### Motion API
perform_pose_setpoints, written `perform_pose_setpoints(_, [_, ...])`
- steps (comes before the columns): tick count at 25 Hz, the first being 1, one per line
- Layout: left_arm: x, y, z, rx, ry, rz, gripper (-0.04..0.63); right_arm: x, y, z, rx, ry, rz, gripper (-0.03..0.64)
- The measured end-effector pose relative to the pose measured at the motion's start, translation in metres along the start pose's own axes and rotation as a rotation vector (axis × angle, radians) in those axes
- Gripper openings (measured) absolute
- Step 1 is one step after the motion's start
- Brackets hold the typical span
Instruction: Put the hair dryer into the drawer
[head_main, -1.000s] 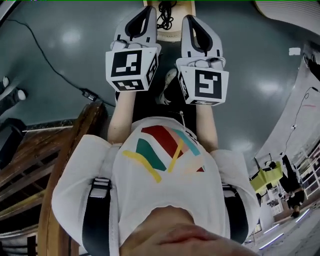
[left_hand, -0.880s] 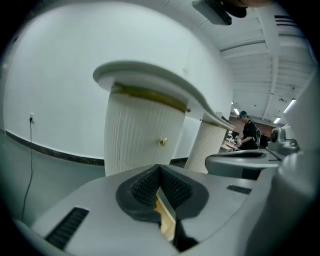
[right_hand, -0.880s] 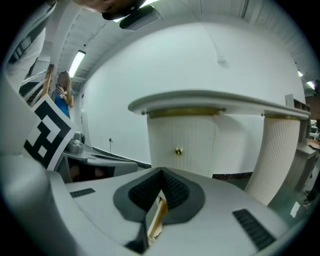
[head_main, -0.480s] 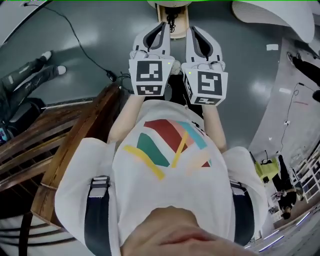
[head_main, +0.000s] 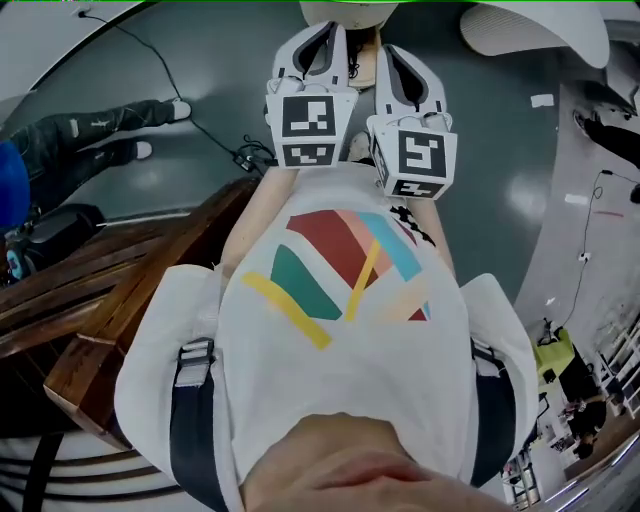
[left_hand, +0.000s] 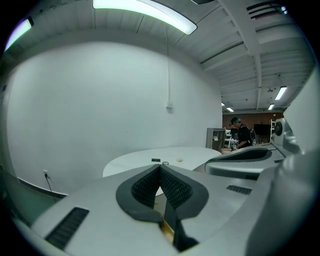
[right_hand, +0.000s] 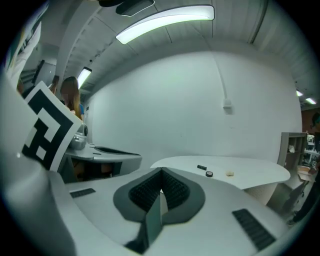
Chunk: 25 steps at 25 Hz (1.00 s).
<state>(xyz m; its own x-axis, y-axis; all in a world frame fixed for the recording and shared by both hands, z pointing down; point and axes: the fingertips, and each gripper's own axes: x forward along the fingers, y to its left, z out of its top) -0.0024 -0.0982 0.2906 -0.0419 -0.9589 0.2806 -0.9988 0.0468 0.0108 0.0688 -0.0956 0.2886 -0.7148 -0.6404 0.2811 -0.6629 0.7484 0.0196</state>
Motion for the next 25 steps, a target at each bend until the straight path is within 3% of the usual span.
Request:
perform_pose_setpoints(10, [-0.020, 0.000, 0.018, 0.011, -0.060, 0.001, 0.015, -0.007, 0.004, 0.032, -0.045, -0.088, -0.017, 0.009])
perform_pose_setpoints(25, [-0.013, 0.000, 0.023, 0.012, -0.064, 0.012, 0.015, -0.004, -0.007, 0.031, -0.042, -0.092, -0.024, 0.009])
